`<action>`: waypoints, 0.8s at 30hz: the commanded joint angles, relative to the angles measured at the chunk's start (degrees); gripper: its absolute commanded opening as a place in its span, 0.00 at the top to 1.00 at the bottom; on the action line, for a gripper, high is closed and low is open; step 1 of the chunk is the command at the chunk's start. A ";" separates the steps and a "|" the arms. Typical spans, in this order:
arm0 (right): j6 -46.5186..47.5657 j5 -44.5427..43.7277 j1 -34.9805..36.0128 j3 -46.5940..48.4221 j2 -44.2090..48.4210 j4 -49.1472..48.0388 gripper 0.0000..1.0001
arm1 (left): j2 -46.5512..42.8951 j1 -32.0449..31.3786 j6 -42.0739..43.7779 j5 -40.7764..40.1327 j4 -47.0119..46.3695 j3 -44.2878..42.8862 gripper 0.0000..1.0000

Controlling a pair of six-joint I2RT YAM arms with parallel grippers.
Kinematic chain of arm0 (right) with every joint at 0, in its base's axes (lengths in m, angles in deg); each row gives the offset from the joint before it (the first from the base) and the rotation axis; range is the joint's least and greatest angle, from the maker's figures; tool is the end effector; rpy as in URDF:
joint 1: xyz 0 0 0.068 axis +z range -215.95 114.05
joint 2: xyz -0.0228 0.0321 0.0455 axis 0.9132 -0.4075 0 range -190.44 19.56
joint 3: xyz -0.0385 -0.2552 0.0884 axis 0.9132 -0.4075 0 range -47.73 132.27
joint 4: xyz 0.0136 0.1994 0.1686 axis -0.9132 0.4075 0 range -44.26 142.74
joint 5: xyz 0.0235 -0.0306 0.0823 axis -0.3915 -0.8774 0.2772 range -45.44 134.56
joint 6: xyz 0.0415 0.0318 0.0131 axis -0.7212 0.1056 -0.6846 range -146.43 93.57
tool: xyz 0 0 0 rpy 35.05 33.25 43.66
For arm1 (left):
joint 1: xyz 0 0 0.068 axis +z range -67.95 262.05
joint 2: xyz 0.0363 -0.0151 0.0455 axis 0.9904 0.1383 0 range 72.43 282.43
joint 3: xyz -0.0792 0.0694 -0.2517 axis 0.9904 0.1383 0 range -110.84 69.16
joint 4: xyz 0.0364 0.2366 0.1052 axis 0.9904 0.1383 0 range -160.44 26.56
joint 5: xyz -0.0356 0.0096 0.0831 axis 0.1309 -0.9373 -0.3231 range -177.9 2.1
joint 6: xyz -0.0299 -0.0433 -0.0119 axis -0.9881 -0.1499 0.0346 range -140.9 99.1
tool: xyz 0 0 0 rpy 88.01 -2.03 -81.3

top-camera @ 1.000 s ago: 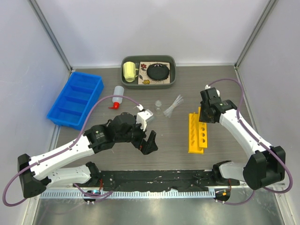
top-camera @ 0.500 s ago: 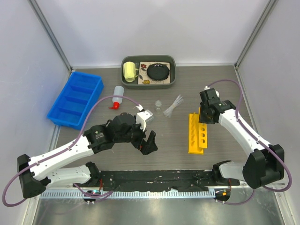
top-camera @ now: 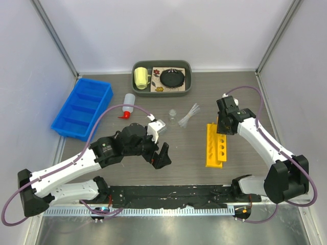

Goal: Organize the chemistry lab equipment

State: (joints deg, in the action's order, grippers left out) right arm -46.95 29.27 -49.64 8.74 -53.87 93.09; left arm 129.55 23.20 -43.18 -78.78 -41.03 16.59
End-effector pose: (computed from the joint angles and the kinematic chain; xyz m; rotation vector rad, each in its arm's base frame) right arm 0.2363 0.0594 0.2549 0.1770 2.6262 -0.1455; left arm 0.1068 -0.1880 0.3146 0.8228 2.1760 -0.9452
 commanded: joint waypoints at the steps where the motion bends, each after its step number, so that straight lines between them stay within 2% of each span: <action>1: -0.76 -2.73 0.91 2.24 -0.66 0.20 0.86 | -1.49 0.14 -0.30 0.81 -1.99 0.11 0.00; 8: -1.11 -4.05 2.31 3.12 -1.54 0.55 0.81 | -1.58 0.14 -0.39 0.89 -1.99 0.11 0.00; 13: -1.72 -4.13 2.93 3.91 -1.19 0.99 0.64 | -1.75 0.14 -0.31 0.98 -1.99 0.02 0.00; 16: -1.72 -4.13 3.63 5.23 -0.75 2.21 0.57 | -1.75 0.14 -0.39 0.90 -2.16 0.11 0.00; 18: -1.72 -4.75 4.25 6.28 -0.40 3.00 0.47 | -1.58 0.14 -0.48 0.98 -2.25 0.28 0.00; 20: -2.07 -4.84 4.69 7.86 0.21 4.76 0.45 | -1.75 0.14 -0.57 1.07 -2.25 0.19 0.00; 24: -2.78 -7.29 6.44 11.46 2.41 8.45 0.35 | -2.19 0.14 -0.57 0.63 -1.99 0.28 0.00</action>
State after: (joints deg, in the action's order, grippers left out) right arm -48.35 25.47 -44.72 14.79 -55.01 97.81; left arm 129.00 23.20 -43.22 -78.71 -41.03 16.61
